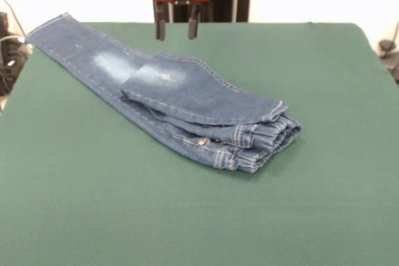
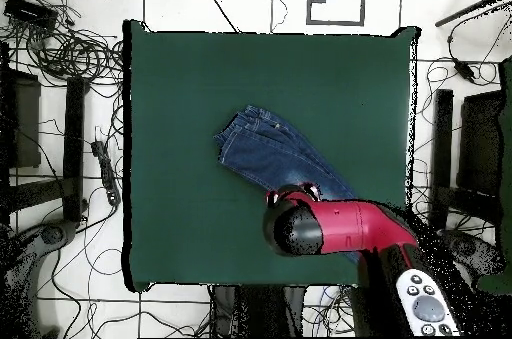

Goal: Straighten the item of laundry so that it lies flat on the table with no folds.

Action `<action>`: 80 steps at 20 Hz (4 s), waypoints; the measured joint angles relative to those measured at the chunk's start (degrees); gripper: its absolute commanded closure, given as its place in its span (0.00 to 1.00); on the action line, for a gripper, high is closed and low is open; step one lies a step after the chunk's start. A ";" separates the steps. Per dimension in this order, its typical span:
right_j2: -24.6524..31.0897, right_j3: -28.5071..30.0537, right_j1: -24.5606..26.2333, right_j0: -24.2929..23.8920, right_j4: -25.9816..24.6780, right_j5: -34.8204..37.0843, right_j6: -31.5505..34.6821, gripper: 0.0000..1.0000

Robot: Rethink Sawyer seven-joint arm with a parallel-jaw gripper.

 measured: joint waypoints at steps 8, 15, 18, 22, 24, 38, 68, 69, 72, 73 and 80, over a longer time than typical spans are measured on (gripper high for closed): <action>3.10 0.50 -0.36 -7.03 -0.03 0.02 0.00 0.00; 3.18 -0.72 -0.17 -6.01 -0.02 0.97 0.00 0.00; 3.20 -1.64 -0.15 -4.67 -0.01 1.82 0.00 0.00; 3.46 -3.41 -0.05 -2.63 -0.01 3.16 0.00 0.00; 3.53 -4.03 -0.01 -2.12 0.02 3.56 0.00 0.00; 4.18 -11.34 0.43 1.64 1.51 8.00 0.00 0.00; 3.30 -21.23 10.15 10.52 7.53 8.27 0.00 0.00; 3.26 -21.37 10.49 10.59 7.64 8.27 0.00 0.00; 3.20 -21.67 11.48 10.71 7.97 8.27 0.00 0.00; 3.16 -21.76 11.81 10.74 8.14 8.27 0.00 0.00; 2.96 -22.45 14.26 10.99 9.41 8.27 0.00 0.00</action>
